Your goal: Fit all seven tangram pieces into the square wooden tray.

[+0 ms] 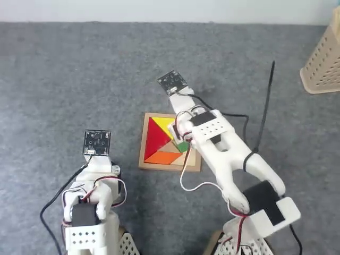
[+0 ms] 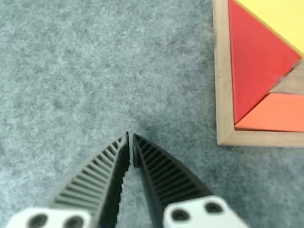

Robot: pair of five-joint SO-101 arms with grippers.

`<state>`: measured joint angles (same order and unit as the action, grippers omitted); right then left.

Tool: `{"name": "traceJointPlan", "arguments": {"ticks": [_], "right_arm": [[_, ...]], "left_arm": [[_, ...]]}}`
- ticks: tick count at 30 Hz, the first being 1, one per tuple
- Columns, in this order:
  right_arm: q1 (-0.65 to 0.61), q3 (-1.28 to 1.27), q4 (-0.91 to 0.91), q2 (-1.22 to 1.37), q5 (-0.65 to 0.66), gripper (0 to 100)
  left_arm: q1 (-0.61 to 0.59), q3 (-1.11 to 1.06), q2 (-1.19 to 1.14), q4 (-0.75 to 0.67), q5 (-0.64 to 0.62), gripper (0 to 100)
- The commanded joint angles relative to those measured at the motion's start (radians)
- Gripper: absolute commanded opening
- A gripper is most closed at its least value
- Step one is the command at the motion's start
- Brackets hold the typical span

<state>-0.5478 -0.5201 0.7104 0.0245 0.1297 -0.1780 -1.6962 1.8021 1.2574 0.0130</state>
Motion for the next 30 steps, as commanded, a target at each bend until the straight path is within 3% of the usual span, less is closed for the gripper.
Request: {"name": "traceJointPlan", "arguments": {"ticks": [1,30], "right_arm": [[-0.030,0.011,0.001,-0.019,0.000,0.6],[-0.068,0.008,0.067,-0.039,0.091,0.6]], "left_arm": [[-0.002,0.012,0.017,0.005,-0.009,1],[-0.002,0.012,0.017,0.005,-0.009,1]]}}
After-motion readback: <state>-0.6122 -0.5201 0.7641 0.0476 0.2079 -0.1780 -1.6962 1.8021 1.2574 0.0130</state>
